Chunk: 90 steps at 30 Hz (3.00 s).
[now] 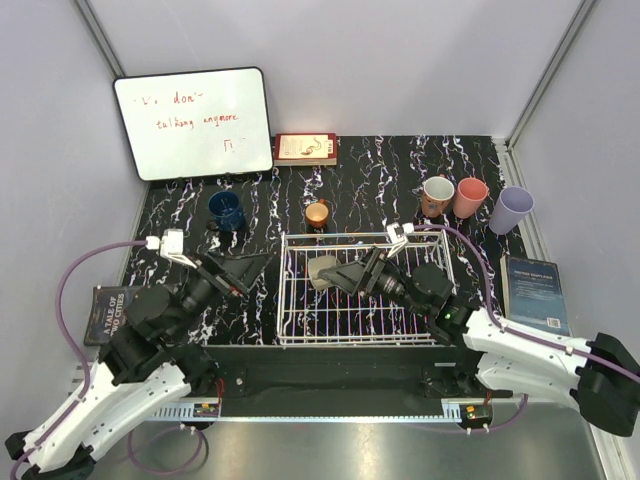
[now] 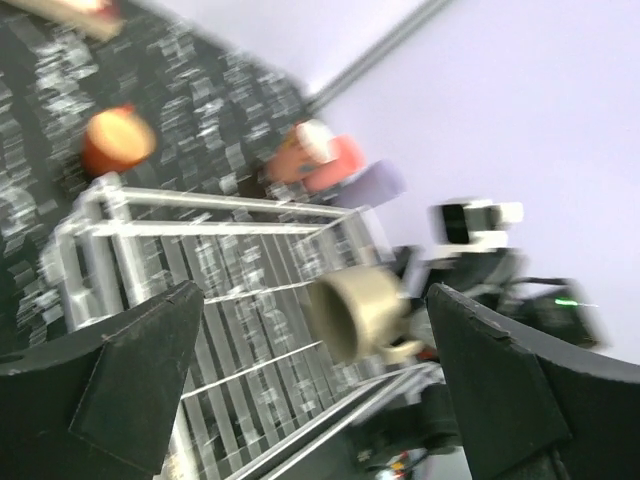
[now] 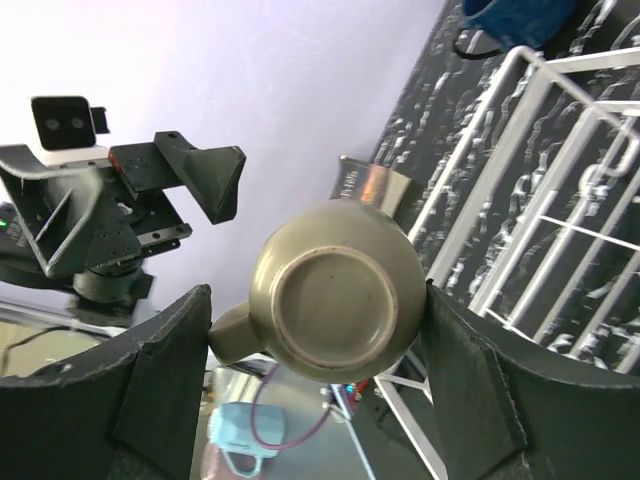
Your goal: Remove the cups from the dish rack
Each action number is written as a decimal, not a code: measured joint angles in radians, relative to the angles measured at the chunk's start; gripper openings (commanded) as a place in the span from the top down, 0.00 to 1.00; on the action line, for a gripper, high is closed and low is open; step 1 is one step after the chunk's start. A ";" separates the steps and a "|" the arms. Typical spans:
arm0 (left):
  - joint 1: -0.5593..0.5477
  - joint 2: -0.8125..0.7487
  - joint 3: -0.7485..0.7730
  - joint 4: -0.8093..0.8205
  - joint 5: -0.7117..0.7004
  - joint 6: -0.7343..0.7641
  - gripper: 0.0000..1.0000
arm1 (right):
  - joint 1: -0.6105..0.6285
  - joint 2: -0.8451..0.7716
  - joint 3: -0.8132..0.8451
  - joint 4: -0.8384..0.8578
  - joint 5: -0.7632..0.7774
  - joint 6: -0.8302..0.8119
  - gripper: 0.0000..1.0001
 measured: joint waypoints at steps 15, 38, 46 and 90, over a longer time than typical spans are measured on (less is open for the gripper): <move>0.000 -0.011 -0.222 0.388 0.283 -0.131 0.08 | 0.000 0.120 0.006 0.230 -0.071 0.095 1.00; 0.000 0.129 -0.250 0.631 0.389 -0.200 0.29 | 0.000 0.209 0.050 0.323 -0.153 0.125 1.00; -0.001 0.144 -0.294 0.662 0.414 -0.210 0.43 | 0.000 0.209 0.050 0.323 -0.158 0.128 1.00; -0.002 0.206 -0.298 0.757 0.459 -0.244 1.00 | -0.033 0.176 0.066 0.272 -0.179 0.104 0.23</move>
